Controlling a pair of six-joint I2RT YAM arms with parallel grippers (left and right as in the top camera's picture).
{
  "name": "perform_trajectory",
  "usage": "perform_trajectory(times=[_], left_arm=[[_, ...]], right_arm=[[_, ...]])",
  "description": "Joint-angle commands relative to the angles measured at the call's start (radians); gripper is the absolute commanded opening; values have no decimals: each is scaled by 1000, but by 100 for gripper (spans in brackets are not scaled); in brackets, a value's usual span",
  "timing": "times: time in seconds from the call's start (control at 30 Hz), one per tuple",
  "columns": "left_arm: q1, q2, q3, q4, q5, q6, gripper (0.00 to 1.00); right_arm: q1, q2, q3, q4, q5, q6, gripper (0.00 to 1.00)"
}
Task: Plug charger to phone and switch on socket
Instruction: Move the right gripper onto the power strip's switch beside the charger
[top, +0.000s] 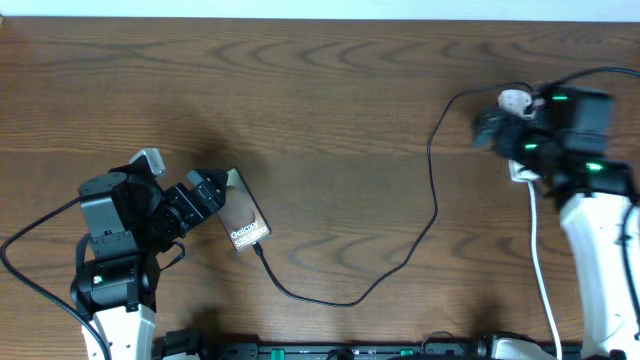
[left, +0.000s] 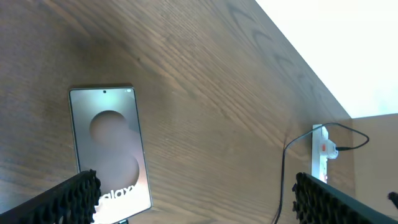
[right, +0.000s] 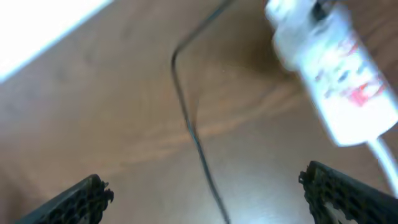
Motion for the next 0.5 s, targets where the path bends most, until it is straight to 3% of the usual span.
perform_trajectory(times=[0.0,0.23,0.47], left_arm=[[3,-2,10,-2,19,24,98],[3,-2,10,-6,18,55,98],[3,-2,10,-8,19,56,98]], right_arm=[[-140,10,16,50,-230,-149,99],[-280,110,16,148,-250,-319,99],[-293,283,16,340,-242,-337,99]])
